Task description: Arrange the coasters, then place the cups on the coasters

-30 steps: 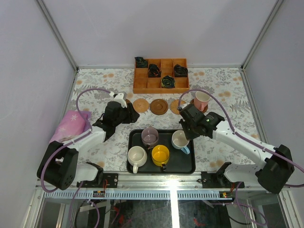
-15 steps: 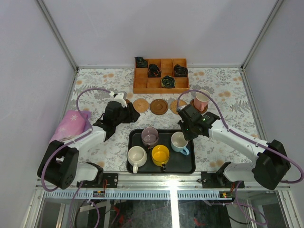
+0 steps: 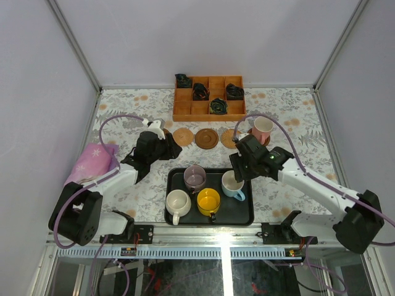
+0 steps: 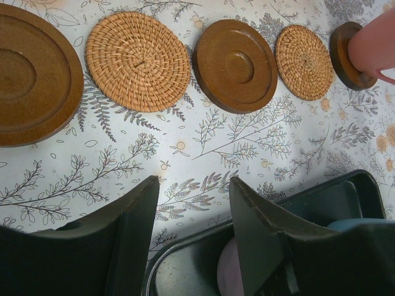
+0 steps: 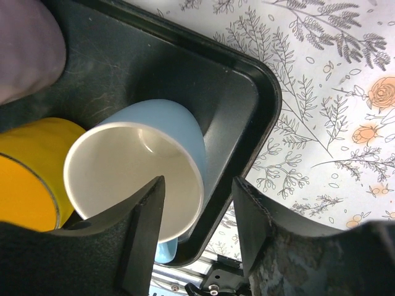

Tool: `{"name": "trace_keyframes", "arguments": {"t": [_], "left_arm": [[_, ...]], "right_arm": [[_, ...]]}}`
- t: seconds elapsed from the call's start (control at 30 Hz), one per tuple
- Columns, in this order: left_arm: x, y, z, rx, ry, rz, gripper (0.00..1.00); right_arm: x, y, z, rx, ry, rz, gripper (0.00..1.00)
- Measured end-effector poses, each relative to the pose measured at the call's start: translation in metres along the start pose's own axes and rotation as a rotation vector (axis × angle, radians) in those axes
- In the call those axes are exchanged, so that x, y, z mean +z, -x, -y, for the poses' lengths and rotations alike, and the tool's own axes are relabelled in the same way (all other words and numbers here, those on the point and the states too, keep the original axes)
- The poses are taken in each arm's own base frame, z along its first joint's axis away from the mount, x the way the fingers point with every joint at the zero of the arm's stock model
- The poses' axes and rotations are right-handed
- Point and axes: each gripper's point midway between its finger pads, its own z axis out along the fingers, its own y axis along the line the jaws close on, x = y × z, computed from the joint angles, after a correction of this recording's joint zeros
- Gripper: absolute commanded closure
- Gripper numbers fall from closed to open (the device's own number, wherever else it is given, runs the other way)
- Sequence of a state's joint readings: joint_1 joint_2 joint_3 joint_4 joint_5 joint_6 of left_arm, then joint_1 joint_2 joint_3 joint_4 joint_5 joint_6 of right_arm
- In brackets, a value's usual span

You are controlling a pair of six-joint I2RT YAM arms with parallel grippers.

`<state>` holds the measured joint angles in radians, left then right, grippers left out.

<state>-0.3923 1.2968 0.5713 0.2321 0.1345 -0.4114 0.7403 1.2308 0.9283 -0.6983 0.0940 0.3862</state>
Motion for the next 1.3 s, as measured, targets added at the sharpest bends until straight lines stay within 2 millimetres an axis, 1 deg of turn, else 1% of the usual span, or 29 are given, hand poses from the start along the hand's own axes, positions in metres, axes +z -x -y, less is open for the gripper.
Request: {"name": "trace_keyframes", "arguments": {"t": [0.1, 0.17, 0.23, 0.27, 0.33, 0.37, 0.6, 0.67, 0.77, 0.9, 1.03, 1.07, 1.2, 1.3], "left_arm": [[0.000, 0.000, 0.000, 0.000, 0.000, 0.000, 0.51], [0.000, 0.000, 0.000, 0.000, 0.000, 0.000, 0.51], [0.000, 0.000, 0.000, 0.000, 0.001, 0.000, 0.51], [0.000, 0.000, 0.000, 0.000, 0.001, 0.000, 0.51], [0.000, 0.000, 0.000, 0.000, 0.001, 0.001, 0.51], [0.000, 0.000, 0.000, 0.000, 0.001, 0.001, 0.51], [-0.005, 0.009, 0.002, 0.004, 0.001, 0.033, 0.51], [-0.007, 0.013, 0.003, 0.006, 0.001, 0.047, 0.51], [-0.010, 0.018, 0.005, 0.009, 0.000, 0.066, 0.51], [-0.012, 0.021, 0.004, 0.011, 0.007, 0.078, 0.51], [-0.013, 0.023, 0.004, 0.014, 0.012, 0.086, 0.51], [-0.013, 0.023, 0.004, 0.014, 0.012, 0.087, 0.51], [-0.013, 0.023, 0.004, 0.015, 0.013, 0.086, 0.51], [-0.013, 0.023, 0.004, 0.015, 0.013, 0.086, 0.51]], "right_arm": [[-0.017, 0.012, -0.001, 0.022, 0.018, 0.080, 0.18], [-0.030, 0.018, -0.001, 0.038, 0.032, 0.141, 0.11], [-0.041, 0.022, -0.002, 0.050, 0.051, 0.185, 0.01], [-0.046, 0.023, -0.002, 0.057, 0.062, 0.208, 0.00], [-0.052, 0.021, -0.002, 0.067, 0.078, 0.235, 0.01], [-0.052, 0.017, -0.001, 0.070, 0.087, 0.239, 0.01], [-0.043, -0.030, 0.000, 0.090, 0.135, 0.177, 0.00], [-0.042, -0.038, -0.006, 0.076, 0.149, 0.159, 0.00], [-0.041, -0.048, -0.021, 0.022, 0.164, 0.131, 0.01], [-0.032, -0.063, -0.034, -0.041, 0.145, 0.074, 0.00], [-0.025, -0.068, -0.035, -0.052, 0.112, 0.056, 0.00], [-0.023, -0.068, -0.035, -0.048, 0.105, 0.057, 0.02], [-0.018, -0.064, -0.033, -0.028, 0.081, 0.072, 0.14], [-0.011, -0.064, -0.032, -0.022, 0.058, 0.065, 0.18]]}}
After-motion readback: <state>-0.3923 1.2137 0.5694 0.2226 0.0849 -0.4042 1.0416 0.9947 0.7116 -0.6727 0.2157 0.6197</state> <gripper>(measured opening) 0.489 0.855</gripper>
